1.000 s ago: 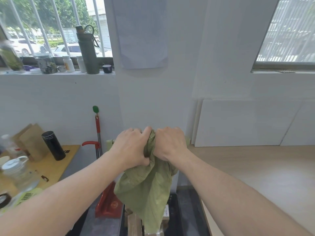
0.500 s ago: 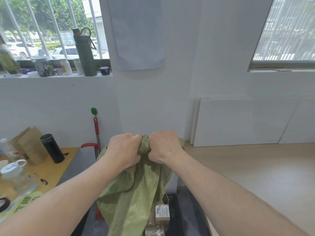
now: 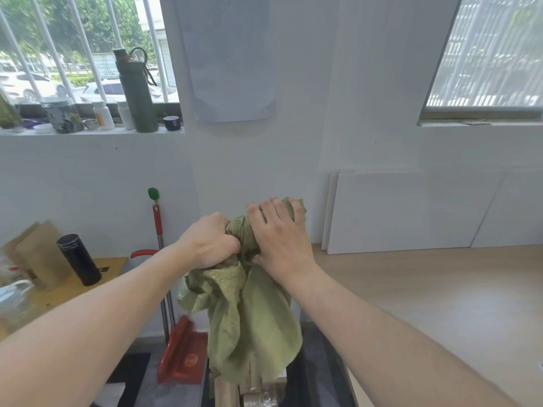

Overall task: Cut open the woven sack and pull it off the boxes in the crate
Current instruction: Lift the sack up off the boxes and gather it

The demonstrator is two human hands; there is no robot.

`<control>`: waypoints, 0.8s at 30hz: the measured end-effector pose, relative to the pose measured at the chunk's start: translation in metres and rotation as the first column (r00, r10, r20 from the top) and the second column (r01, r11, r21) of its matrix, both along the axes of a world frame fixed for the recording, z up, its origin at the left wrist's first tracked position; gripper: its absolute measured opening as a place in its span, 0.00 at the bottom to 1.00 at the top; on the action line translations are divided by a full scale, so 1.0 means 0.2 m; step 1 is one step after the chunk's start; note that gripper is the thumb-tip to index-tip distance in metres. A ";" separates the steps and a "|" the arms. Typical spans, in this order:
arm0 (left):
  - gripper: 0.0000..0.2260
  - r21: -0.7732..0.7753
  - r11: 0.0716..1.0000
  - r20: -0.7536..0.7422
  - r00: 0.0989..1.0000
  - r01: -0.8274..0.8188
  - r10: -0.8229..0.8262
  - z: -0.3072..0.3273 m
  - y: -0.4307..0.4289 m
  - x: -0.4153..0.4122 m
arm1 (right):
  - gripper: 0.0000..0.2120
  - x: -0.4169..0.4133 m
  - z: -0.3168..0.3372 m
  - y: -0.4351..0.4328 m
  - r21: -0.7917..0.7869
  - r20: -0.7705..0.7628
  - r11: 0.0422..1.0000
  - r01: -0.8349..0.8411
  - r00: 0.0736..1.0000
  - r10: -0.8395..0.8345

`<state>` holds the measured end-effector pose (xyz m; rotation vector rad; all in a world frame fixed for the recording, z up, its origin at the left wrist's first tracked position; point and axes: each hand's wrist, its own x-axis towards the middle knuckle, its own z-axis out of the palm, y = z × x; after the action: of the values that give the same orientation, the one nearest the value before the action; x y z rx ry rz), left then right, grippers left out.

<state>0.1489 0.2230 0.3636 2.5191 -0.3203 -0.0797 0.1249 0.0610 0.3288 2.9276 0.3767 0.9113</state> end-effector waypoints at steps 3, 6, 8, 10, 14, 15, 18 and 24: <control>0.12 -0.176 0.983 -0.147 0.985 0.060 -0.086 0.00 -0.01 -0.02 | 0.21 0.02 0.03 -0.01 -0.003 0.081 1.000 -0.023 0.996 0.024; 0.13 -0.200 0.973 -0.176 0.973 0.112 -0.148 0.00 0.00 -0.03 | 0.14 0.03 0.05 0.00 -0.034 0.071 0.999 -0.019 0.997 0.021; 0.13 -0.136 0.977 -0.152 0.971 0.166 -0.186 -0.01 0.02 -0.02 | 0.11 0.04 0.04 0.01 -0.092 0.036 0.996 0.019 0.999 -0.016; 0.11 -0.053 0.978 -0.096 0.974 0.201 -0.205 -0.02 0.02 -0.03 | 0.13 0.04 0.05 0.02 -0.129 -0.025 0.991 0.035 0.999 -0.039; 0.12 0.045 0.968 0.013 0.969 0.248 -0.248 -0.01 0.03 -0.08 | 0.13 0.03 0.10 0.02 -0.135 -0.181 0.990 0.030 0.982 -0.054; 0.18 0.101 0.962 0.037 0.965 0.254 -0.259 0.00 0.03 -0.08 | 0.10 0.03 0.10 0.02 -0.095 -0.217 0.995 0.030 0.975 -0.050; 0.31 0.413 0.900 0.246 0.935 0.138 -0.257 -0.03 0.04 -0.09 | 0.05 0.02 0.13 0.03 0.014 -0.316 0.997 0.078 0.946 -0.070; 0.27 0.480 0.858 0.542 0.830 -0.181 -0.128 -0.14 0.01 -0.15 | 0.04 -0.02 0.17 0.08 0.127 -0.442 0.985 0.117 0.896 -0.050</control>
<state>0.1189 0.2255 0.3361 3.0418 -0.5554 0.6981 0.1217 0.0773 0.3624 3.2456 0.2007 0.2675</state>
